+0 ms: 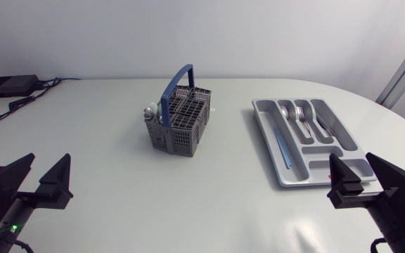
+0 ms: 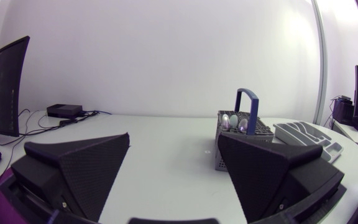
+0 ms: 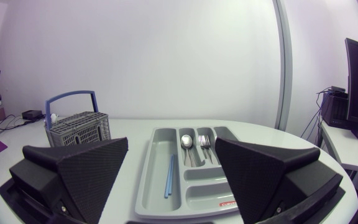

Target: Unload the cutlery basket into the drawer organizer.

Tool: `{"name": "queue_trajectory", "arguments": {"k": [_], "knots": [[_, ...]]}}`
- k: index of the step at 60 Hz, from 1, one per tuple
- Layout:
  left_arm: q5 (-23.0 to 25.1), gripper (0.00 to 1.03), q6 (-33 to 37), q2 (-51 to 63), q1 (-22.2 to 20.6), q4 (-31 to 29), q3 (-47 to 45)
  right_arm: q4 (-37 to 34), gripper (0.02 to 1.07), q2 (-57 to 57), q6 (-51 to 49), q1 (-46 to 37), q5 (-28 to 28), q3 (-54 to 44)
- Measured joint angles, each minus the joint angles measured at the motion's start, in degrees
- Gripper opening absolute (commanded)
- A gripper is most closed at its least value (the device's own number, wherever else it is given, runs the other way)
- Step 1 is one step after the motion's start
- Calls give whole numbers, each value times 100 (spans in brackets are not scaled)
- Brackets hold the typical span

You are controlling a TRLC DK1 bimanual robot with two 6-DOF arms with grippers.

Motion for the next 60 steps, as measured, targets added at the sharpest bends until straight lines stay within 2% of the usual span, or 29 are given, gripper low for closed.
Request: {"name": "queue_trajectory", "arguments": {"k": [20,37,55,60], "knots": [[0,99,0,0,11,13,0,0,103,0,0,0,-2,0],[0,99,0,13,140,271,52,4,103,0,0,0,0,4],[0,99,0,1510,155,66,1475,2,103,188,-4,26,0,553],[-24,99,-2,1945,33,-9,1843,2,103,487,-4,39,0,800]]}}
